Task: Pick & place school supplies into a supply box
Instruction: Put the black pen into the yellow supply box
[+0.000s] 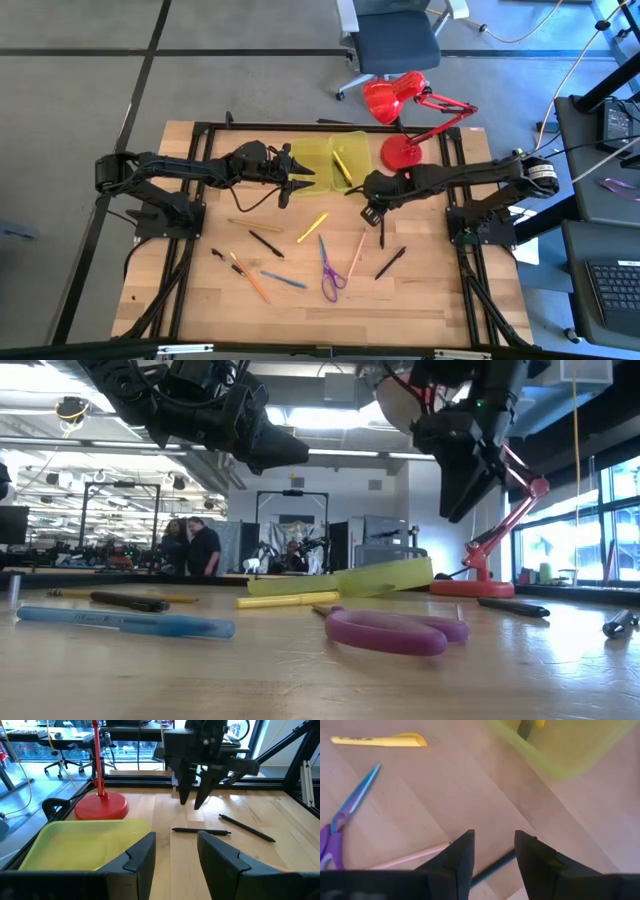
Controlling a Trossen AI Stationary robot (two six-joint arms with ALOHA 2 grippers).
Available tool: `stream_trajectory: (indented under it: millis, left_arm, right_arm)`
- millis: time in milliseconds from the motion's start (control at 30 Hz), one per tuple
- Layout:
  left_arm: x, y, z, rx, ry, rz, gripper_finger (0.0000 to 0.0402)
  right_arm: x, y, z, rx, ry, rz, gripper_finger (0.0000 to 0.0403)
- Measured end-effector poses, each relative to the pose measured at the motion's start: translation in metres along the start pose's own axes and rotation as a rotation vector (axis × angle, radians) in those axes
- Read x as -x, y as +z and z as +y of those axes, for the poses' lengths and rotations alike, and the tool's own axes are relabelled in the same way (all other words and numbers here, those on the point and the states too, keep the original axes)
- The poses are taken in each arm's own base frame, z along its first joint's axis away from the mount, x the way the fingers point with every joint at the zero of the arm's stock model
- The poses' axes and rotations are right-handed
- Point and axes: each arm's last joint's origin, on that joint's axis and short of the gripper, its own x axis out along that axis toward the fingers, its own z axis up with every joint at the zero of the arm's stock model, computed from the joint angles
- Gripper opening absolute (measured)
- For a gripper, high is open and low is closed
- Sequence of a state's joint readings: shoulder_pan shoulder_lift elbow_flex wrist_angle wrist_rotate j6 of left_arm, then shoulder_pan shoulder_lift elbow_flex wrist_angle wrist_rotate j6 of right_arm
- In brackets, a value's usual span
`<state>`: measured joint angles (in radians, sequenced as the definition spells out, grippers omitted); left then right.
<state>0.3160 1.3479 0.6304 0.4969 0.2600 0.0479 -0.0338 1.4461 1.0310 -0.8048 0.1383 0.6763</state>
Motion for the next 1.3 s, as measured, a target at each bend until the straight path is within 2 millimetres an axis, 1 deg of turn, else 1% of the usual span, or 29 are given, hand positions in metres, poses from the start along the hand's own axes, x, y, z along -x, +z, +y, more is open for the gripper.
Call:
stream_trajectory:
  millis: [200,300,867,1100,1300]
  left_arm:
    - [0.0000,0.0000,0.0000,0.000,0.000,0.000,0.0139]
    - [0.0000,0.0000,0.0000,0.000,0.000,0.000,0.0139]
    - [0.0000,0.0000,-0.0001,0.000,0.000,0.000,0.0139]
    - [0.0000,0.0000,0.0000,0.000,0.000,0.000,0.0139]
    - [0.0000,0.0000,0.0000,0.000,0.000,0.000,0.0139]
  right_arm:
    - [-0.0060,-0.0027,-0.0013,-0.002,0.002,-0.003,0.0143]
    - [-0.0077,-0.0040,-0.0020,-0.032,0.000,-0.001,0.0143]
    - [-0.0079,-0.0028,-0.0013,-0.060,0.002,-0.019,0.0143]
    - [-0.0077,-0.0031,-0.0007,-0.151,-0.006,-0.030,0.0143]
    - [-0.0068,-0.0068,0.0024,-0.186,-0.035,-0.050,0.0143]
